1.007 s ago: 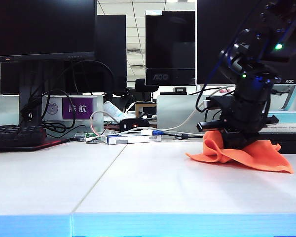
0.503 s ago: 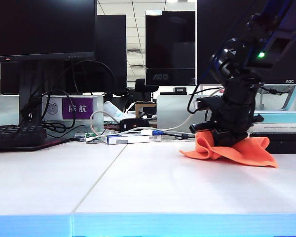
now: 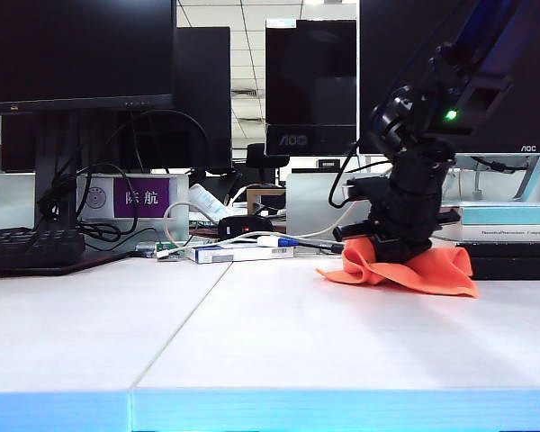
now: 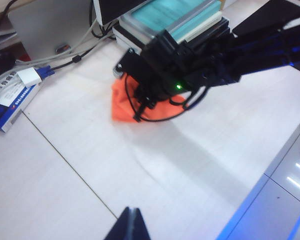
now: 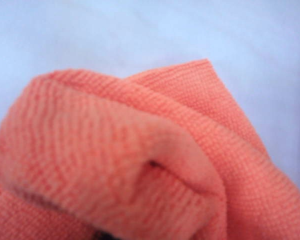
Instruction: Wipe the table from back to front using the rag.
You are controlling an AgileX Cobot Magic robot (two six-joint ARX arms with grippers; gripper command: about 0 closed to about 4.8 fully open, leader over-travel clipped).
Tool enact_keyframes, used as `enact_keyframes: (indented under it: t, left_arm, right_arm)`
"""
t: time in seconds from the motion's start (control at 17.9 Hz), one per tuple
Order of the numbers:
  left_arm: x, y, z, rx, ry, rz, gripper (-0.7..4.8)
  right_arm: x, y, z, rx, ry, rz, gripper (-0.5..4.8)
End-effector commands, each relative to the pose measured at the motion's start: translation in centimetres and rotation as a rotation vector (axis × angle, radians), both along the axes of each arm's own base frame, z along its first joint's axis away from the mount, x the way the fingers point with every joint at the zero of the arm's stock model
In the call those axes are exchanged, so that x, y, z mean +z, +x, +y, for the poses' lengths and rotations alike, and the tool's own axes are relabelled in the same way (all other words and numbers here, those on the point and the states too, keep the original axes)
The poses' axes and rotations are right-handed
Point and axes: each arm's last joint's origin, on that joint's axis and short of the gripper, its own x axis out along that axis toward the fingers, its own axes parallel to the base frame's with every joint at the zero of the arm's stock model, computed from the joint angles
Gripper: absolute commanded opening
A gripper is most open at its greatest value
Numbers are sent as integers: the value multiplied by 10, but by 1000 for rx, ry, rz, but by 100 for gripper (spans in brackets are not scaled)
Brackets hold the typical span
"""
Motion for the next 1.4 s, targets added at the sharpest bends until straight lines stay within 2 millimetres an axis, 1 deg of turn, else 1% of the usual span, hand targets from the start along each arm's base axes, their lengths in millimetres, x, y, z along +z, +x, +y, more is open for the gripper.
enact_keyframes:
  t: [0.06, 0.22, 0.5, 0.78, 1.01, 1.4]
  left_arm:
    - [1, -2, 1, -5, 1, 6, -3]
    - [0, -2, 1, -5, 4, 10, -3]
    - [1, -2, 1, -5, 3, 9, -3]
    - [1, -2, 1, -5, 2, 8, -3]
    - [1, -2, 1, -5, 2, 8, -3]
    - [1, -2, 1, -5, 2, 9, -3]
  right_arm:
    - [-6, 11, -1, -6, 0, -10, -6]
    - [-10, 21, -1, -14, 3, -21, -6]
    - [-11, 38, 4, -15, 13, -59, -6]
    - [-20, 52, 7, -22, 16, -93, -6]
    - [-28, 63, 10, -2, -24, -106, -6]
    - [-29, 83, 13, 0, -23, -146, -6]
